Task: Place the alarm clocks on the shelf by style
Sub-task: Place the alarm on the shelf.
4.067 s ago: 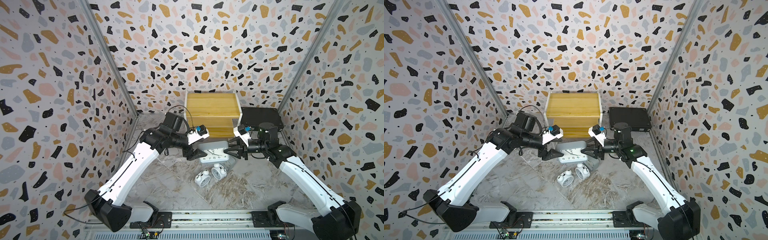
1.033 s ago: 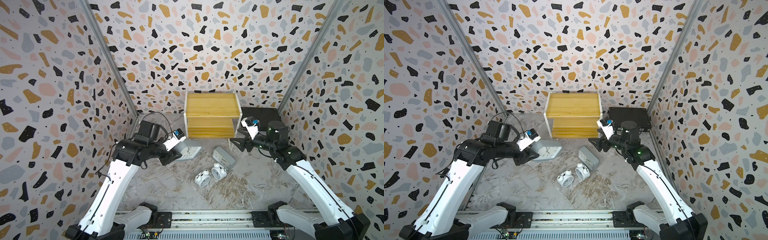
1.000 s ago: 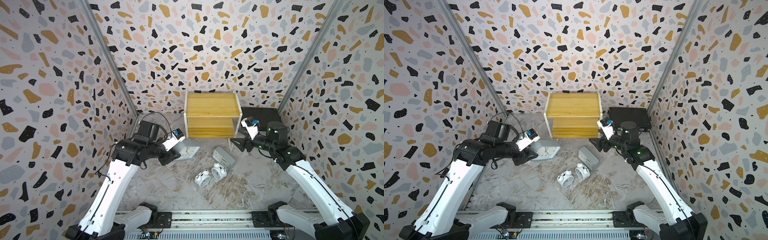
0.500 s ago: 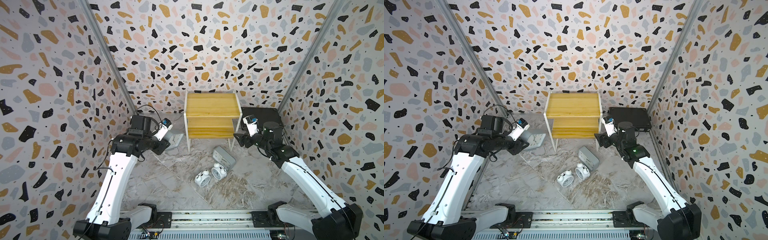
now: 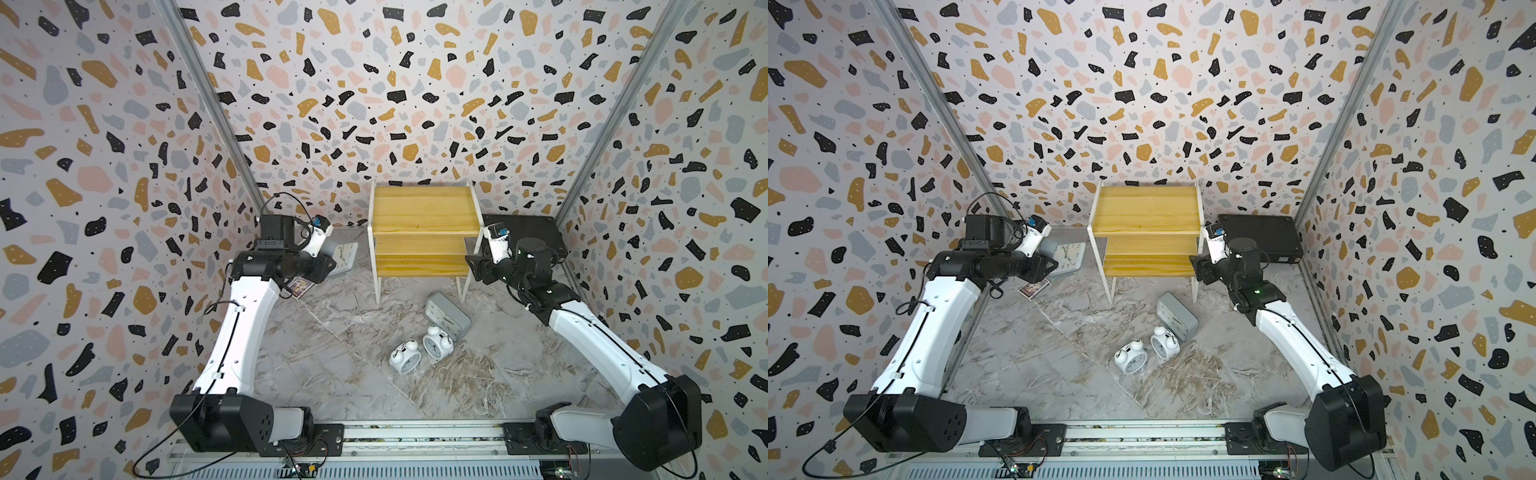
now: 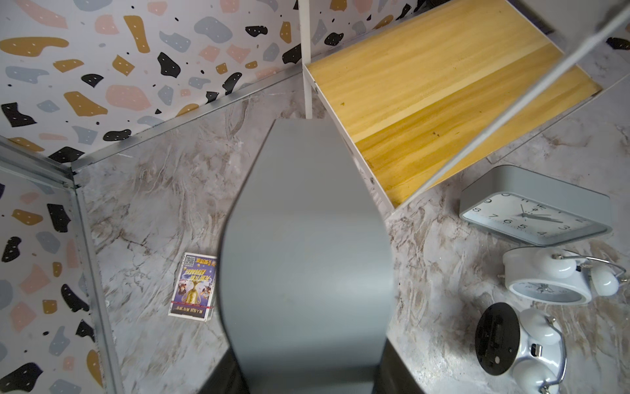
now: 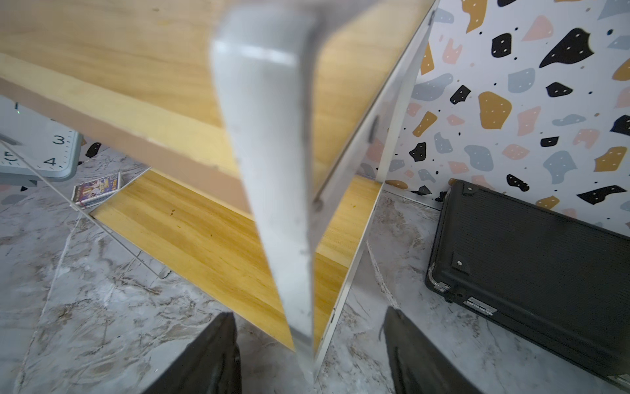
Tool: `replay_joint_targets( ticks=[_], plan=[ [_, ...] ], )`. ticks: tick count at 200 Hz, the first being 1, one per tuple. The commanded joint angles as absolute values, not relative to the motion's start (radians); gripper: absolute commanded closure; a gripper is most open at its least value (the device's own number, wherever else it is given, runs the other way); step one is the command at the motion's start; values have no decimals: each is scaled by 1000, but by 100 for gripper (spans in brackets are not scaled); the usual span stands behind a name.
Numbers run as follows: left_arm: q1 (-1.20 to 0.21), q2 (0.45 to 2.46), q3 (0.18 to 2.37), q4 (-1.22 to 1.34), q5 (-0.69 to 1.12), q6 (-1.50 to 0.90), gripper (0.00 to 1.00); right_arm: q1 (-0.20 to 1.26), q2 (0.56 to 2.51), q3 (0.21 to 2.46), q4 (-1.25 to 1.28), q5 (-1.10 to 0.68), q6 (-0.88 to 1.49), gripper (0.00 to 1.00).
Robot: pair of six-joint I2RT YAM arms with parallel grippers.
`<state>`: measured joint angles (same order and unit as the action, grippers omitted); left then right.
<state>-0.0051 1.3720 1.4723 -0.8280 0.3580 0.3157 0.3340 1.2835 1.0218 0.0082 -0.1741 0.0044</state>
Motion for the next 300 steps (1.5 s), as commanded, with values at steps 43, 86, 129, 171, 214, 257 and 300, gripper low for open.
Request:
replay_joint_targets(
  ticks=[43, 86, 129, 171, 214, 257, 300],
  plan=[
    [24, 1394, 1512, -634, 566, 301, 84, 327, 1286, 1016, 147, -142, 24, 30],
    [29, 1409, 1459, -501, 665, 304, 84, 325, 1291, 989, 210, -160, 9, 45],
    [29, 1447, 1438, -413, 770, 341, 84, 325, 1276, 948, 269, -183, -13, 61],
    [29, 1493, 1437, -420, 853, 407, 83, 324, 1275, 942, 280, -205, -28, 74],
    [30, 1540, 1437, -400, 942, 461, 83, 324, 1278, 941, 286, -225, -44, 81],
    [31, 1591, 1419, -400, 1034, 603, 83, 324, 1282, 945, 291, -232, -45, 83],
    [31, 1668, 1437, -362, 1160, 679, 83, 324, 1281, 954, 287, -233, -44, 83]
  ],
)
